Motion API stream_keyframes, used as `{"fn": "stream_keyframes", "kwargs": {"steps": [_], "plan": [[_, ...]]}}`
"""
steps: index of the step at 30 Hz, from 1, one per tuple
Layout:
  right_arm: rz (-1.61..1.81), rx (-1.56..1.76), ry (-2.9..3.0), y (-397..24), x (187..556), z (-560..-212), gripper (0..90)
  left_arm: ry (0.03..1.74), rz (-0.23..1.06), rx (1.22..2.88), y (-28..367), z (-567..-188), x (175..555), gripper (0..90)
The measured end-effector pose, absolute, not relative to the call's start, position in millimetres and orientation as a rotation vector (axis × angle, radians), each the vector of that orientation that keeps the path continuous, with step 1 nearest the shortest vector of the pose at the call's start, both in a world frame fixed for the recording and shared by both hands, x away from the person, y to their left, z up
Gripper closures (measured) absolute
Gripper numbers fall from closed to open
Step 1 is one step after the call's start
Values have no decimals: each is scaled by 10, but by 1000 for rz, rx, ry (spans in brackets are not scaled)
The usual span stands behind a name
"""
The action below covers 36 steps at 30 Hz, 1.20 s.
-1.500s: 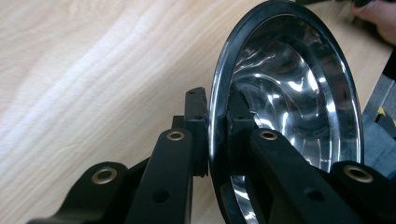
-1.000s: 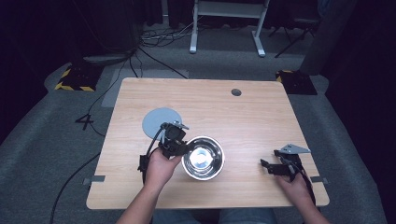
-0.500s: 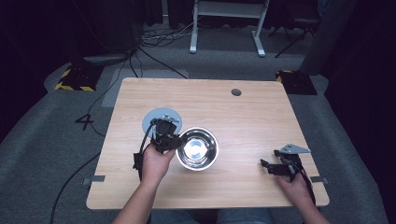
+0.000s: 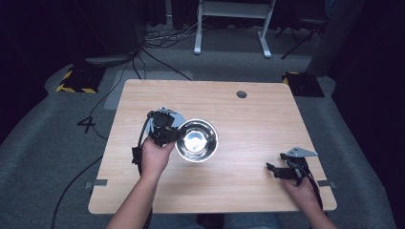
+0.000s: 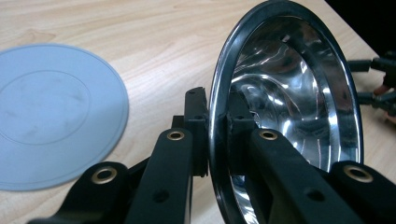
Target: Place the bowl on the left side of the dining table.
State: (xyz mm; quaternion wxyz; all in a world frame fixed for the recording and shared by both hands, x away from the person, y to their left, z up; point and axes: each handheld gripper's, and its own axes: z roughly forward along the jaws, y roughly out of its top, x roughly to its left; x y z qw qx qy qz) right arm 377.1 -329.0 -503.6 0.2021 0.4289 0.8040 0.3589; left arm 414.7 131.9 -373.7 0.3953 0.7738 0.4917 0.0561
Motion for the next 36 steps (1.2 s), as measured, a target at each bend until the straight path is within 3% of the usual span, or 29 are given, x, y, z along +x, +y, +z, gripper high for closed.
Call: {"fn": "stream_keyframes", "kwargs": {"steps": [36], "plan": [[1006,1203,2241,-3288,3773,-5038,217,1446,166,1743,1964,-3592,5030,833]]}}
